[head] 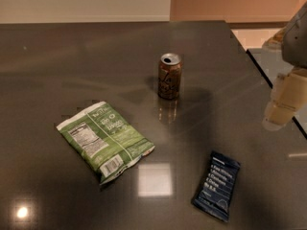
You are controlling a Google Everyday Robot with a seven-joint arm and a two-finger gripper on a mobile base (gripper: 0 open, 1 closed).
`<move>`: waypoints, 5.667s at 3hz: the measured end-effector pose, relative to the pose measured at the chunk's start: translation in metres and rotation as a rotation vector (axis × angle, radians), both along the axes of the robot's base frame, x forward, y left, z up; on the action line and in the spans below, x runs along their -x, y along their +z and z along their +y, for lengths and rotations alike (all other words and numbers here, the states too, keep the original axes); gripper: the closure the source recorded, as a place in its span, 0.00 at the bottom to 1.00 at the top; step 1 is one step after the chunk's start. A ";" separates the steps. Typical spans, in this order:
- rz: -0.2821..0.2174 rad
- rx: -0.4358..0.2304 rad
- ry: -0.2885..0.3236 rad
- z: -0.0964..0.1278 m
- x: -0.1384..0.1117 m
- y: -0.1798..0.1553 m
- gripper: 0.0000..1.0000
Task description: Move orange can near rxbar blueberry
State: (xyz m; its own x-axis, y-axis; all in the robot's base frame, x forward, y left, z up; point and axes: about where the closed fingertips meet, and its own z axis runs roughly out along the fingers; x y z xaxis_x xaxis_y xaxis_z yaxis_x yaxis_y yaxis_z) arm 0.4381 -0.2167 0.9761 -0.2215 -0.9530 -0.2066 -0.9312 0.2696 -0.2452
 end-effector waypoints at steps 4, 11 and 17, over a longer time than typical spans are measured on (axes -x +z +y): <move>-0.004 -0.010 -0.002 0.002 -0.003 0.000 0.00; -0.053 -0.397 0.014 0.128 -0.156 -0.058 0.00; -0.027 -0.466 0.050 0.168 -0.166 -0.050 0.86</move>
Offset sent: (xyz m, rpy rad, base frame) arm 0.0234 0.0108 -0.0079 0.0685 -0.0102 -0.0092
